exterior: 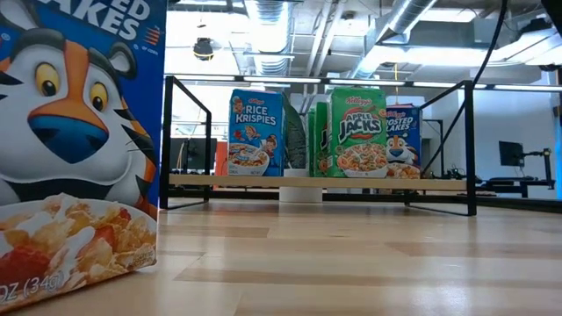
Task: Stack cereal on shelf
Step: Put the blue cereal box on the shelf aligned with the other blue cereal boxes
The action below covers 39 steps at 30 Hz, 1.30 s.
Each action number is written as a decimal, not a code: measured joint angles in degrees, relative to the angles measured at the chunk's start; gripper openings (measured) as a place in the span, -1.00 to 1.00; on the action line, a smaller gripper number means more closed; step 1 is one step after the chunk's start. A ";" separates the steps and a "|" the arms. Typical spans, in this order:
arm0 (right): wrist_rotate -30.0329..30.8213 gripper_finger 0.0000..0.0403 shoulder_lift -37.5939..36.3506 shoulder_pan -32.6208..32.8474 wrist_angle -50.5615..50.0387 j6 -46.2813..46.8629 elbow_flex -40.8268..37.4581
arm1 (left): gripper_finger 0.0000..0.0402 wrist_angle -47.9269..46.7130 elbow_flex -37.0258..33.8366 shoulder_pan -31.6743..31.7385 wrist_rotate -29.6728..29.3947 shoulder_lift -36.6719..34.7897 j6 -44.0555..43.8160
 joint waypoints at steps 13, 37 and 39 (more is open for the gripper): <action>-0.35 0.62 1.16 -0.61 -2.93 1.21 -0.14 | 0.01 -1.02 0.02 0.09 -0.26 0.00 -0.86; -0.63 0.58 2.14 -0.04 -6.65 0.51 3.61 | 0.01 -0.83 0.02 0.20 -0.07 0.00 -2.55; -0.64 0.58 2.14 -0.04 -7.09 0.39 4.71 | 0.01 -0.94 0.02 0.22 -0.08 0.00 -2.56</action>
